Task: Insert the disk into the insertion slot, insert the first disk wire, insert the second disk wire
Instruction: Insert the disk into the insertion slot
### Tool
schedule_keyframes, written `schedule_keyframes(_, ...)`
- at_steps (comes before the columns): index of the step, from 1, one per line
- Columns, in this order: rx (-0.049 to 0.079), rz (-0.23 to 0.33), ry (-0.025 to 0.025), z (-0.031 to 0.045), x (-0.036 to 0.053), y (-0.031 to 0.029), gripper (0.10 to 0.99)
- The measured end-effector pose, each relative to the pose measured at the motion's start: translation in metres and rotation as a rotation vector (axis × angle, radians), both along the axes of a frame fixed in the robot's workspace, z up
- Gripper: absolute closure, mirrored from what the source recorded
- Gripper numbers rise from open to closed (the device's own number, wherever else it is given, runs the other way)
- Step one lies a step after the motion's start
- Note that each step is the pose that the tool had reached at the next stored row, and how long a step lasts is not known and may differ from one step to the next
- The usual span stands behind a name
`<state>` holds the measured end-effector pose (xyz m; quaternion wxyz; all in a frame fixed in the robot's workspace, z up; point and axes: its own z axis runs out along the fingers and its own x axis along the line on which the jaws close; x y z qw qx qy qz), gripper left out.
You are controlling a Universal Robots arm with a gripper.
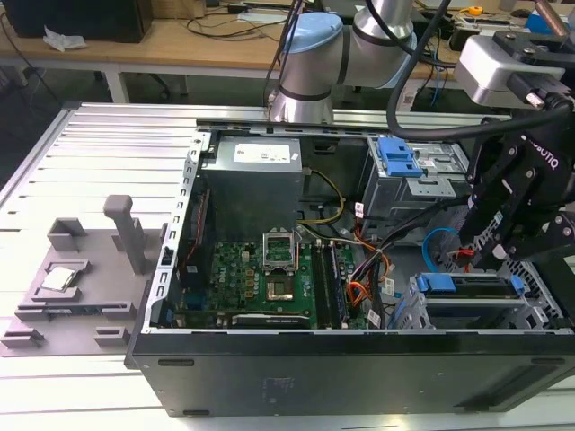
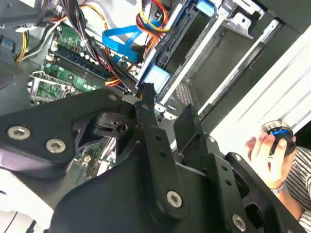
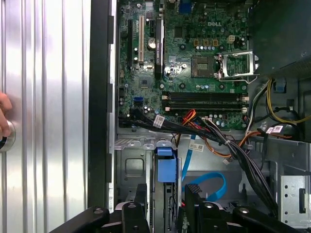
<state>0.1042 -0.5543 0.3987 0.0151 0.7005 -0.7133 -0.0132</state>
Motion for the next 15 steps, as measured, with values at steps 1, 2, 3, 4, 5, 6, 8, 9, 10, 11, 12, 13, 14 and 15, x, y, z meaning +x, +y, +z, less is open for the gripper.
schedule_keyframes(1,0.0,0.0,0.0,0.0,0.0,0.0,0.647)
schedule_keyframes(2,0.0,0.0,0.0,0.0,0.0,0.0,0.647)
schedule_keyframes(3,0.0,0.0,0.0,0.0,0.0,0.0,0.663)
schedule_keyframes(4,0.0,0.0,0.0,-0.0001,0.0,0.0,0.725)
schedule_keyframes(5,0.0,0.0,0.0,-0.0001,0.0,0.0,0.792)
schedule_keyframes(6,0.0,0.0,0.0,-0.0001,0.0,0.0,0.851)
schedule_keyframes(8,0.0,0.0,0.0,-0.0002,0.0,0.0,0.973)
schedule_keyframes(9,0.0,0.0,0.0,-0.0002,0.0,0.0,0.98)
schedule_keyframes(10,0.0,0.0,0.0,-0.0002,0.0,0.0,0.98)
schedule_keyframes(11,0.0,0.0,0.0,-0.0002,0.0,0.0,0.98)
schedule_keyframes(12,0.0,0.0,0.0,-0.0003,0.0,0.0,0.98)
schedule_keyframes(13,0.0,0.0,0.0,-0.0003,0.0,0.0,0.98)
schedule_keyframes(14,0.0,0.0,0.0,-0.0003,0.0,0.0,0.98)
schedule_keyframes(15,0.0,0.0,0.0,-0.0003,0.0,0.0,0.98)
